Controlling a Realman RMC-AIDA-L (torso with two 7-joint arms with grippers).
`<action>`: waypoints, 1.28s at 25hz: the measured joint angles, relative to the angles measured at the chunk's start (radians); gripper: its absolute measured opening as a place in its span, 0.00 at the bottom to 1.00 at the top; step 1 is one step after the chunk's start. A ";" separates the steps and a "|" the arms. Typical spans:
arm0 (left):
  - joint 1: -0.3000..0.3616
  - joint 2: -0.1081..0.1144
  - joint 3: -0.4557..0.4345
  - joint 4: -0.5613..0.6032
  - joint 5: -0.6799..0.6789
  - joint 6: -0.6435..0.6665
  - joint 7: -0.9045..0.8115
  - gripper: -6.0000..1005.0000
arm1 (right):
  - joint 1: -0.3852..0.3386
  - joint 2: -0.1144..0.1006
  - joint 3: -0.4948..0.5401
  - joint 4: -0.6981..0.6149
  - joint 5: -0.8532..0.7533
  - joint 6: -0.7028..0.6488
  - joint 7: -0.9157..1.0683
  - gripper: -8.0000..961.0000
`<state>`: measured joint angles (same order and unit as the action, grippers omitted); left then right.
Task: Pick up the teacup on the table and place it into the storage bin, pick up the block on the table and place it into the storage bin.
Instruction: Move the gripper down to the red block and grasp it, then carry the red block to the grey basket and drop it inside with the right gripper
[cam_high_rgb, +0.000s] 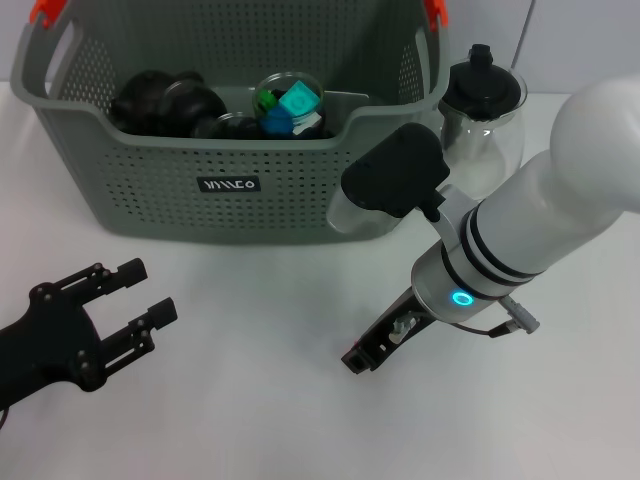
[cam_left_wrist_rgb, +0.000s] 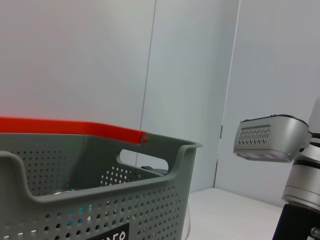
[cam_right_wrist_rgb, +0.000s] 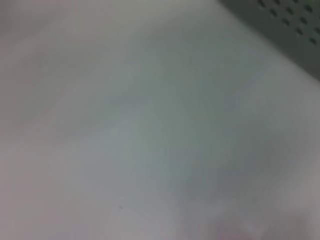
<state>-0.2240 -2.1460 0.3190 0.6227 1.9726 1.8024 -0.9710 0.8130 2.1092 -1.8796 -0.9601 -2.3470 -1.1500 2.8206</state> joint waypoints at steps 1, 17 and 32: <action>0.000 0.000 0.000 0.000 0.000 0.000 0.000 0.59 | 0.000 0.000 0.000 0.001 0.000 0.002 0.000 0.41; 0.003 -0.002 0.000 -0.002 0.000 0.008 0.000 0.59 | -0.040 -0.007 -0.013 -0.059 -0.001 0.000 0.000 0.20; 0.005 0.000 -0.018 -0.001 0.000 0.019 0.000 0.59 | -0.166 -0.011 0.266 -0.488 -0.038 -0.236 -0.090 0.17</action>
<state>-0.2191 -2.1457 0.3010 0.6213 1.9726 1.8214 -0.9710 0.6467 2.0985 -1.6131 -1.4479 -2.3851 -1.3864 2.7307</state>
